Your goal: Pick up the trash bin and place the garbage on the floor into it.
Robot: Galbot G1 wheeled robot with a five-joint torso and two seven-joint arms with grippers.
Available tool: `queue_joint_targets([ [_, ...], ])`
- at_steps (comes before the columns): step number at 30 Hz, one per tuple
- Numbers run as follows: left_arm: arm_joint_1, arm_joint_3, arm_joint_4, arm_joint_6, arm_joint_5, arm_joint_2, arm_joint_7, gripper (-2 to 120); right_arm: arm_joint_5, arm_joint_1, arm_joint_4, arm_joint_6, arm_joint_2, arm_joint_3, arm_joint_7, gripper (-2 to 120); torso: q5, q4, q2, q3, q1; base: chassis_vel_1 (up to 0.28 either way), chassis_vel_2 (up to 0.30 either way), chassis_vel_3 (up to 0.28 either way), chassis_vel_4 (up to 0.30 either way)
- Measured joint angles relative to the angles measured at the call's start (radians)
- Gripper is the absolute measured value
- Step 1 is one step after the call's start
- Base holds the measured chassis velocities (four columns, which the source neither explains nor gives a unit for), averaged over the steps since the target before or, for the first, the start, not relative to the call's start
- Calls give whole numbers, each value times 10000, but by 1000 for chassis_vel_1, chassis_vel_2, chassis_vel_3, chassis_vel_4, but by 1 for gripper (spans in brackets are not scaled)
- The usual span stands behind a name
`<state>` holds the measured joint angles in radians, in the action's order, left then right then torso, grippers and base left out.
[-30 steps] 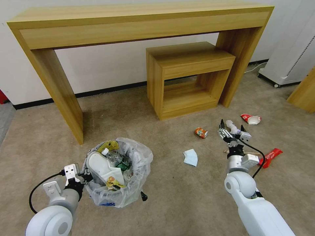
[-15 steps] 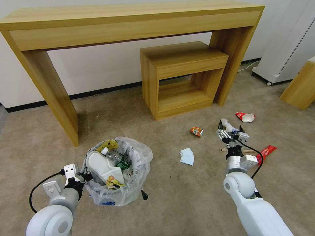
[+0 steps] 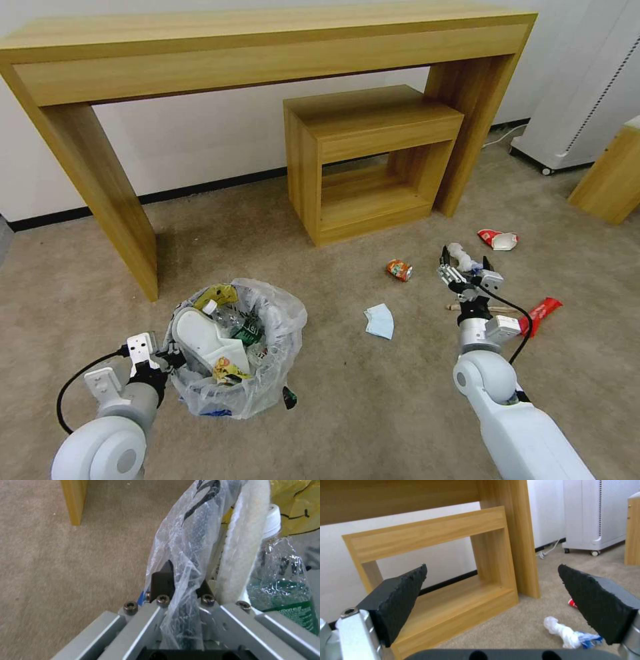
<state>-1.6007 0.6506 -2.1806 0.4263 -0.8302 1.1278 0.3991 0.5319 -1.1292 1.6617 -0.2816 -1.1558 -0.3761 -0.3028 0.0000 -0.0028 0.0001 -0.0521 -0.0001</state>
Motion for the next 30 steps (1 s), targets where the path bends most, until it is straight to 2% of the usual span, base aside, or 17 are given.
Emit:
queue_joint_targets([
  [30,89,-76,146,-49,-25,6,-21,1,-114,236,-369,-129,-127,279,77,100,0,0,0,-1,1,-105,105,101,-107],
])
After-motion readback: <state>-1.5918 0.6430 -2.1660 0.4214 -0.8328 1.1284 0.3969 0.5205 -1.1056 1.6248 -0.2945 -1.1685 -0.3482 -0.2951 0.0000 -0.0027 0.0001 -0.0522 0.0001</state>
